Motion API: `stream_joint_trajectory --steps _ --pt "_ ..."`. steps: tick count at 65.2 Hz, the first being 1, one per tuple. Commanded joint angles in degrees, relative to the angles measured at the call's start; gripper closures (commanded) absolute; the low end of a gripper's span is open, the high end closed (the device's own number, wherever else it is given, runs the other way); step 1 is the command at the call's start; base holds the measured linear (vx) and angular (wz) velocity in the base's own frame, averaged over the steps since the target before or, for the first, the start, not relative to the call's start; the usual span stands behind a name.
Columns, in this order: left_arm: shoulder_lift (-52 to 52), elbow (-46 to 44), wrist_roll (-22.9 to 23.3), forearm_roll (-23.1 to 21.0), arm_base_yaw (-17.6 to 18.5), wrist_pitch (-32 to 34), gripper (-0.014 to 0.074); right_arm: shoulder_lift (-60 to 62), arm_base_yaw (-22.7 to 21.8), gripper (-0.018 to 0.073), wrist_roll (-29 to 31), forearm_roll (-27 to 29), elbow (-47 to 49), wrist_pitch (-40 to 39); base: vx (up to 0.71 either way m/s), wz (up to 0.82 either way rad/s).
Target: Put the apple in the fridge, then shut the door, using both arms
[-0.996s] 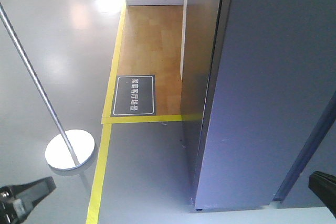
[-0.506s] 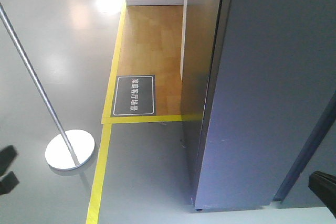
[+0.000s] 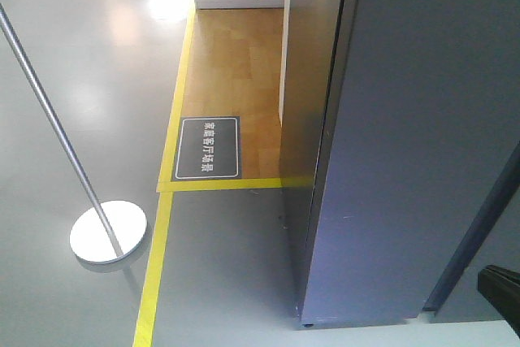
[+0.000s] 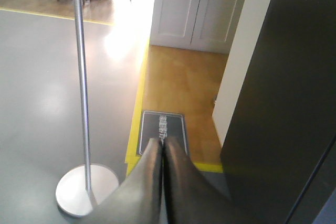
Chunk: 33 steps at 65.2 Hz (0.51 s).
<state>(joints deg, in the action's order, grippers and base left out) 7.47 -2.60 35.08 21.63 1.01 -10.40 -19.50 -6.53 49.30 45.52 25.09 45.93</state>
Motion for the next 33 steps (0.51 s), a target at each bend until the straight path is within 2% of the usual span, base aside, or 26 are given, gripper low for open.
stream_joint_trajectory --steps 1,8,21,33 --pt "-5.4 1.9 -1.4 -2.5 0.2 4.4 0.0602 -0.6 -0.2 0.0565 0.2 2.2 1.3 -2.6 0.00 0.00" --pt "-9.4 3.0 -6.0 -6.8 0.0 0.6 0.0602 -0.6 -0.2 0.0565 0.2 2.2 1.3 -2.6 0.00 0.00" --pt "-9.0 3.0 -19.3 -11.0 -0.1 -0.9 0.0602 -0.6 -0.2 0.0565 0.2 2.2 1.3 -2.6 0.00 0.00" --pt "-9.0 3.0 -22.0 -11.0 -0.1 3.4 0.0602 -0.6 -0.2 0.0565 0.2 2.2 1.3 -2.6 0.00 0.00"
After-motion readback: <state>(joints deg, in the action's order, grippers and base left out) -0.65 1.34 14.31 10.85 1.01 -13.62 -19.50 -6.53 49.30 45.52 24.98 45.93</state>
